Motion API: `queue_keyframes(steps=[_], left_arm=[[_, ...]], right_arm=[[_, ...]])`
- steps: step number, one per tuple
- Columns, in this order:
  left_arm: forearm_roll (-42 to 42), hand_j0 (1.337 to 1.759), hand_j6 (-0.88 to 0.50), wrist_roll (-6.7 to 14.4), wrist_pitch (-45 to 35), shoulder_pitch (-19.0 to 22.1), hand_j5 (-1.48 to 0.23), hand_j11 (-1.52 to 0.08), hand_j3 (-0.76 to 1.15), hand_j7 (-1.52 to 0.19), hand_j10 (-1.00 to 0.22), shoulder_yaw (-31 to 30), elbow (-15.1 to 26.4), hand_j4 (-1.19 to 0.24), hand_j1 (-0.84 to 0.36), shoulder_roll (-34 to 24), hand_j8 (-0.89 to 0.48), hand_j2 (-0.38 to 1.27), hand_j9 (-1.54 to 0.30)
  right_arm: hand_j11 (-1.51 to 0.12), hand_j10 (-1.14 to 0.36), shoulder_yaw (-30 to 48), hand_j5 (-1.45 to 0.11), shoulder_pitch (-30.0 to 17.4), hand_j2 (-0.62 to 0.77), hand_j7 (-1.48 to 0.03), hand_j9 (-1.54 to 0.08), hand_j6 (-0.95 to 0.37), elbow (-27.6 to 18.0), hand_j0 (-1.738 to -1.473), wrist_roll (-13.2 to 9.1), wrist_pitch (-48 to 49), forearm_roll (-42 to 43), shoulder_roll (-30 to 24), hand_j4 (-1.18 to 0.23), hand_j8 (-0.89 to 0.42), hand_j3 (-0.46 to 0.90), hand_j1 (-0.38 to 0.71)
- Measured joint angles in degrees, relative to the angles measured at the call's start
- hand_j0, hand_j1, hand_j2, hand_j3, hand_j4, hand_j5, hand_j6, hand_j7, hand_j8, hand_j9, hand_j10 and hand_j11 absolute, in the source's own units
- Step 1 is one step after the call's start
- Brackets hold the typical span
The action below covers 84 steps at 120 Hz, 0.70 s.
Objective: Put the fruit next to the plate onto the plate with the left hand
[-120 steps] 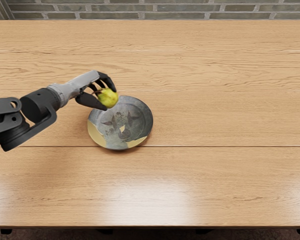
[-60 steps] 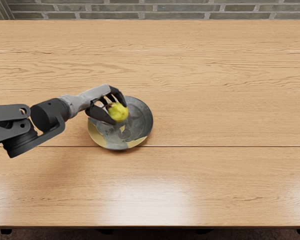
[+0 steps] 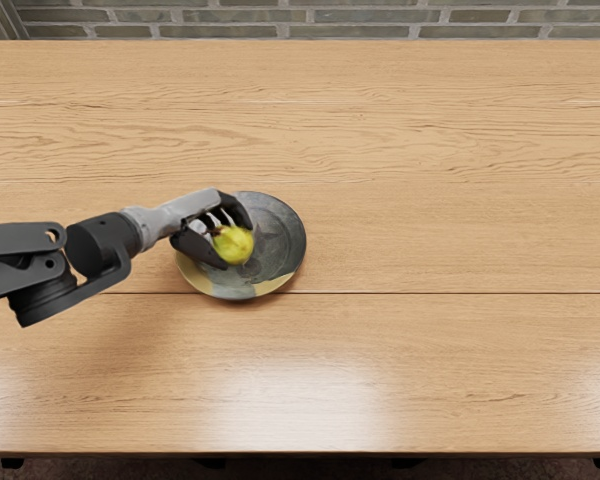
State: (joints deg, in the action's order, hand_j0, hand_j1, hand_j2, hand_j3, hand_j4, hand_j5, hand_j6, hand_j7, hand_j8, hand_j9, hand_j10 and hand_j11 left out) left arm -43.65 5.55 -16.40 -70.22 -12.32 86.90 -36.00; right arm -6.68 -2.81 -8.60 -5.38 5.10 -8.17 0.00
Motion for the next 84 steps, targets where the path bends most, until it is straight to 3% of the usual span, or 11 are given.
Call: queue_keyframes(steps=[36, 84], left_arm=[[-0.1, 1.658, -0.30, -0.2, 0.2, -0.6, -0.43, -0.43, 0.00, -0.43, -0.32, -0.6, -0.1, -0.32, -0.04, 0.3, -0.30, 0.08, -0.43], [0.2, 1.658, -0.26, -0.2, 4.5, -4.0, -0.35, -0.35, 0.00, -0.35, -0.27, 2.4, 1.1, -0.27, 0.03, -1.7, -0.26, 0.06, -0.35]], right_arm=[[-0.05, -0.03, 0.0, -0.05, 0.0, -0.01, -0.05, -0.05, -0.03, 0.0, -1.658, 0.0, 0.0, 0.0, 0.0, -0.03, -0.03, 0.00, -0.31], [-0.05, -0.03, 0.0, -0.05, 0.0, -0.01, -0.05, -0.05, -0.03, 0.0, -1.658, 0.0, 0.0, 0.0, 0.0, -0.03, -0.03, 0.00, -0.31]])
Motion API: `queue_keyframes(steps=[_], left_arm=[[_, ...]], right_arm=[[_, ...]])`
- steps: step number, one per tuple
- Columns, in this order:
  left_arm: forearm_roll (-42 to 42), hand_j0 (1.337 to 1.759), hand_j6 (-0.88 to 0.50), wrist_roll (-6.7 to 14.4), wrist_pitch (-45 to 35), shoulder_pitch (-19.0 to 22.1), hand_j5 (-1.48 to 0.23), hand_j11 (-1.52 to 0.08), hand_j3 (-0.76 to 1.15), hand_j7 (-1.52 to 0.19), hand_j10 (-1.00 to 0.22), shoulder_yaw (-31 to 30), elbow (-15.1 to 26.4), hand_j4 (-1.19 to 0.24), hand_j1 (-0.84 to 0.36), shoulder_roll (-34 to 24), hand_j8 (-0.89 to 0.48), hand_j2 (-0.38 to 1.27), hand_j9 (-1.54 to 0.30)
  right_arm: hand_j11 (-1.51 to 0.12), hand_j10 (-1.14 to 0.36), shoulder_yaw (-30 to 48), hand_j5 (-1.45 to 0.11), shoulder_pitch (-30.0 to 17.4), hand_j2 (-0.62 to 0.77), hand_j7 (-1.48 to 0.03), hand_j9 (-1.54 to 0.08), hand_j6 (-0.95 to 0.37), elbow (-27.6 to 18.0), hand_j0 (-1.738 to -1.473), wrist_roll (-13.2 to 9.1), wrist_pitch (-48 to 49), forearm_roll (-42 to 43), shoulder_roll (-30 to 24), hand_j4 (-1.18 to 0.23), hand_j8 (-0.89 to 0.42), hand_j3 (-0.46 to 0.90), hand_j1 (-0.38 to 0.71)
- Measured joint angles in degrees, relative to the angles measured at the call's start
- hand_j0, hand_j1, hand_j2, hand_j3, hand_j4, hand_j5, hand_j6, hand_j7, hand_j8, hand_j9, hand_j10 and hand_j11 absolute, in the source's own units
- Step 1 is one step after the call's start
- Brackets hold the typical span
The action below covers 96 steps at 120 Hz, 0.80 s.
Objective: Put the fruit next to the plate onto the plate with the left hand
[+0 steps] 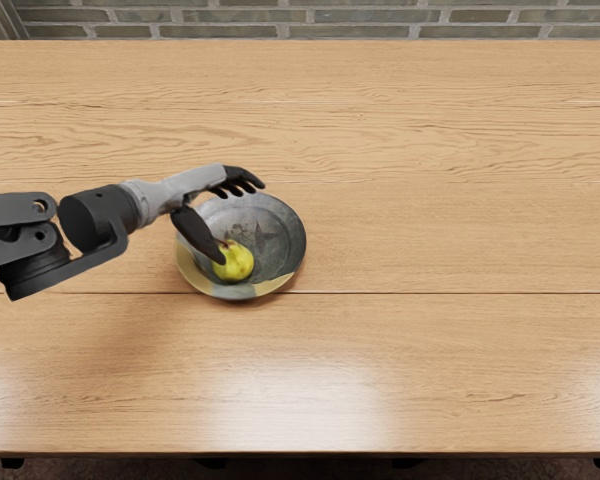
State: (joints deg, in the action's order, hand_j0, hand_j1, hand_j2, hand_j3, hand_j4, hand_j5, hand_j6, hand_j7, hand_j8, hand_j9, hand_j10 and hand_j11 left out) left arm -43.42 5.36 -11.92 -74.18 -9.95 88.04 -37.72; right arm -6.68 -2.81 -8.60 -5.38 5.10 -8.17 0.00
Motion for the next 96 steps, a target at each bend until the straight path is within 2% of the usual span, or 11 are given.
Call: queue_keyframes(steps=[21, 41, 51, 68, 80, 96], left_arm=[[3.1, 1.658, -0.26, 0.0, 6.8, 0.1, -0.34, -0.34, 0.00, -0.34, -0.26, 5.2, 0.7, -0.26, 0.04, -3.2, -0.26, 0.06, -0.34], [14.0, 1.658, -0.26, 0.0, 16.9, 0.8, -0.34, -0.34, 0.00, -0.34, -0.26, 11.2, 0.7, -0.26, 0.04, -8.5, -0.26, 0.05, -0.34], [23.2, 1.658, -0.26, 0.1, 20.3, 1.7, -0.34, -0.34, 0.00, -0.34, -0.26, 12.0, 0.7, -0.26, 0.04, -13.4, -0.26, 0.05, -0.34], [34.9, 1.658, -0.26, 0.1, 27.5, 5.5, -0.34, -0.34, 0.00, -0.34, -0.26, 12.5, 0.6, -0.26, 0.04, -24.0, -0.26, 0.05, -0.34], [38.8, 1.658, -0.26, 0.2, 32.6, 7.5, -0.34, -0.34, 0.00, -0.34, -0.26, 12.5, 0.3, -0.26, 0.04, -28.8, -0.26, 0.05, -0.34], [40.8, 1.658, -0.26, 0.2, 35.8, 8.8, -0.34, -0.34, 0.00, -0.34, -0.26, 12.5, -0.1, -0.26, 0.04, -30.4, -0.26, 0.05, -0.34]], right_arm=[[-0.05, -0.03, 0.0, -0.05, 0.0, -0.01, -0.05, -0.05, -0.03, 0.0, -1.658, 0.0, 0.0, 0.0, 0.0, -0.03, -0.03, 0.00, -0.31], [-0.05, -0.03, 0.0, -0.05, 0.0, -0.01, -0.05, -0.05, -0.04, 0.0, -1.658, 0.0, 0.0, 0.0, 0.0, -0.03, -0.03, 0.00, -0.31], [-0.05, -0.03, 0.0, -0.05, 0.0, -0.01, -0.05, -0.05, -0.03, 0.0, -1.658, 0.0, 0.0, 0.0, 0.0, -0.03, -0.03, 0.00, -0.31], [-0.05, -0.03, 0.0, -0.05, 0.0, -0.01, -0.05, -0.05, -0.03, 0.0, -1.658, 0.0, 0.0, 0.0, 0.0, -0.03, -0.03, 0.00, -0.31], [-0.05, -0.03, 0.0, -0.05, 0.0, -0.01, -0.05, -0.05, -0.03, 0.0, -1.658, 0.0, 0.0, 0.0, 0.0, -0.03, -0.03, 0.00, -0.31], [-0.05, -0.03, 0.0, -0.05, 0.0, -0.01, -0.05, -0.05, -0.03, 0.0, -1.658, 0.0, 0.0, 0.0, 0.0, -0.03, -0.03, 0.00, -0.31]])
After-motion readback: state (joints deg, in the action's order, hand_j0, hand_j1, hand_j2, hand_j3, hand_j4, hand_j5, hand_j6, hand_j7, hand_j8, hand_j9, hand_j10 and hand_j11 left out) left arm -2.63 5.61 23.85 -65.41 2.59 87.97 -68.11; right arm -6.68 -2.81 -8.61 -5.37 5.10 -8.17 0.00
